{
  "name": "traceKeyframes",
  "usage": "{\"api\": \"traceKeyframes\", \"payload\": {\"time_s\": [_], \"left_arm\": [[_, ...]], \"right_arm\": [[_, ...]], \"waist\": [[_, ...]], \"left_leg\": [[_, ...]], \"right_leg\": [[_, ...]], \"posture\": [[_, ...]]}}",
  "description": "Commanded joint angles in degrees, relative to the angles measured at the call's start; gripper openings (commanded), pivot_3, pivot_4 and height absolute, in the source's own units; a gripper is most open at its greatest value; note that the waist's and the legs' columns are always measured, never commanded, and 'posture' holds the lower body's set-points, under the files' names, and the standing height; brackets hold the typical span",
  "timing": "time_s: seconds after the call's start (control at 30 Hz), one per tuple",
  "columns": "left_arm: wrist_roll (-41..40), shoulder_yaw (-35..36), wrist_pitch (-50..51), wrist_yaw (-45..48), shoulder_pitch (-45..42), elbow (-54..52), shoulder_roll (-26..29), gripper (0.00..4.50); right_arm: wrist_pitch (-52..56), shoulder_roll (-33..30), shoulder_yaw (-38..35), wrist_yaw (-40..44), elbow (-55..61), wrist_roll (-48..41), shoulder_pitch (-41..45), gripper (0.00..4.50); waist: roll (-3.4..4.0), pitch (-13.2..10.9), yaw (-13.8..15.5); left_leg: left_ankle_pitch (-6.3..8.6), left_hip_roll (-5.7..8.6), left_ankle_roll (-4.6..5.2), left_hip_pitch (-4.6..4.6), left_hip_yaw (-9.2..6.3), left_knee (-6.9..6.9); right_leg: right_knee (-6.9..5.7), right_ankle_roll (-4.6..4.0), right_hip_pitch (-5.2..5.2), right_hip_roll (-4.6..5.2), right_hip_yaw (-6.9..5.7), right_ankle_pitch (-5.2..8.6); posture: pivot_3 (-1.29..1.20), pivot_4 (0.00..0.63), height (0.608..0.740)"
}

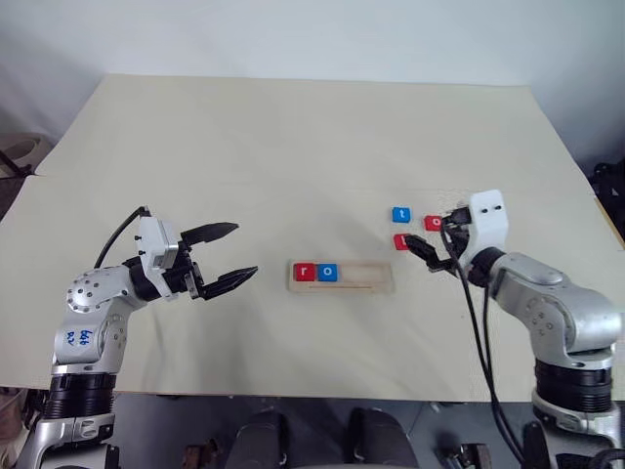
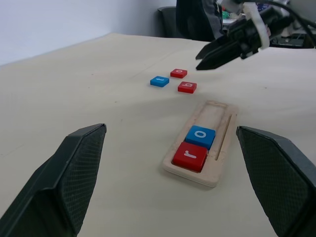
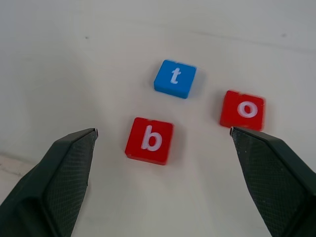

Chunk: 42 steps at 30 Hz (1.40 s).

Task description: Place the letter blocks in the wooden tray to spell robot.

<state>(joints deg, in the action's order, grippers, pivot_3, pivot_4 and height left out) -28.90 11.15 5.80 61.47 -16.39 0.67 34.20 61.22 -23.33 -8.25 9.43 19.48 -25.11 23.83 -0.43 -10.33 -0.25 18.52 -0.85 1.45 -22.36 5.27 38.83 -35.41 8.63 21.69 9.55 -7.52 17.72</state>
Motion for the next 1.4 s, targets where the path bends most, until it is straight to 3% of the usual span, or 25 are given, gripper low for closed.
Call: {"api": "traceKeyframes", "payload": {"time_s": [0.03,0.2,0.23,0.3,0.53,0.57,0.77,0.9,1.1,1.37,1.4], "left_arm": [[-0.62,0.59,0.13,-0.23,0.78,-2.83,0.76,4.48],[-1.02,0.85,0.84,-0.62,1.73,-4.58,1.12,4.48],[-1.08,0.82,1.0,-0.76,1.95,-5.07,1.11,4.49],[-1.14,0.7,1.3,-0.94,2.31,-5.94,1.0,4.5],[-0.99,0.02,1.63,-0.41,2.66,-7.15,0.99,4.5],[-0.91,-0.15,1.57,-0.29,2.41,-6.87,0.93,4.5],[-0.29,-1.69,0.87,0.58,0.73,-4.65,0.32,4.5],[0.36,-3.64,-0.06,2.08,-1.22,-1.13,-0.83,4.5],[0.81,-5.06,-1.11,3.73,-3.67,2.97,-2.07,4.5],[1.08,-5.94,-1.44,4.38,-4.76,3.88,-2.72,4.5],[1.07,-5.83,-1.41,4.29,-4.7,3.71,-2.67,4.5]], "right_arm": [[-2.04,2.39,1.13,-3.83,-1.1,3.51,1.26,4.5],[-6.98,5.93,3.55,-6.21,-5.71,7.84,2.05,4.5],[-7.75,6.37,3.79,-6.3,-6.68,8.4,2.26,4.32],[-9.34,7.15,4.05,-6.37,-8.42,9.39,2.69,3.93],[-10.03,8.25,3.5,-5.98,-9.63,10.36,2.92,1.62],[-9.95,8.18,3.16,-6.12,-9.54,10.48,2.86,1.46],[-7.03,6.13,-0.24,-6.01,-4.69,9.77,0.91,1.47],[1.38,3.75,-5.44,-5.96,8.27,7.93,-5.85,1.47],[9.08,8.76,-7.34,-7.83,21.28,6.4,-14.26,1.47],[4.26,11.9,-5.92,-7.08,20.01,6.98,-15.51,1.47],[3.74,11.8,-6.07,-6.68,19.19,6.79,-15.24,1.82]], "waist": [[0.01,0.0,0.03],[0.02,-0.01,-0.01],[0.02,-0.01,-0.06],[0.03,-0.01,-0.11],[0.03,-0.01,-0.15],[0.03,-0.01,-0.13],[0.04,-0.02,0.03],[0.05,-0.02,0.29],[0.05,-0.02,-0.14],[0.06,-0.01,-0.01],[0.06,-0.01,0.04]], "left_leg": [[0.0,0.0,0.0,0.0,0.01,0.0],[0.0,0.0,0.0,-0.03,0.0,0.0],[0.0,0.0,0.0,-0.03,0.0,-0.01],[0.0,-0.01,-0.01,-0.02,0.02,-0.02],[0.0,-0.01,-0.01,-0.02,0.02,-0.06],[0.0,-0.01,-0.01,-0.02,0.02,-0.06],[0.0,-0.03,-0.01,-0.03,0.01,-0.07],[0.0,-0.03,0.0,-0.03,0.0,-0.13],[-0.02,0.01,-0.05,0.0,0.08,-0.37],[-0.09,0.03,-0.15,0.06,0.14,-0.57],[-0.09,0.03,-0.15,0.06,0.13,-0.57]], "right_leg": [[0.0,0.0,0.01,0.0,0.0,0.0],[0.0,0.0,0.03,0.0,0.0,0.0],[-0.01,0.0,0.05,0.0,0.01,0.0],[0.0,0.0,0.05,0.0,0.04,0.0],[0.0,0.0,0.06,-0.01,0.04,0.0],[0.0,0.0,0.06,-0.01,0.04,0.0],[0.0,0.0,0.07,-0.01,0.04,0.0],[0.02,0.0,0.07,0.0,0.04,0.0],[0.2,-0.01,0.1,-0.11,0.05,0.0],[0.22,-0.05,0.18,-0.11,0.15,0.02],[0.22,-0.05,0.18,-0.11,0.14,0.02]], "posture": [[0.0,0.15,0.74],[0.0,0.15,0.74],[0.0,0.15,0.74],[0.0,0.15,0.74],[0.0,0.15,0.74],[0.0,0.15,0.74],[0.0,0.15,0.74],[0.0,0.15,0.74],[0.0,0.15,0.74],[0.0,0.15,0.74],[0.0,0.15,0.74]]}}
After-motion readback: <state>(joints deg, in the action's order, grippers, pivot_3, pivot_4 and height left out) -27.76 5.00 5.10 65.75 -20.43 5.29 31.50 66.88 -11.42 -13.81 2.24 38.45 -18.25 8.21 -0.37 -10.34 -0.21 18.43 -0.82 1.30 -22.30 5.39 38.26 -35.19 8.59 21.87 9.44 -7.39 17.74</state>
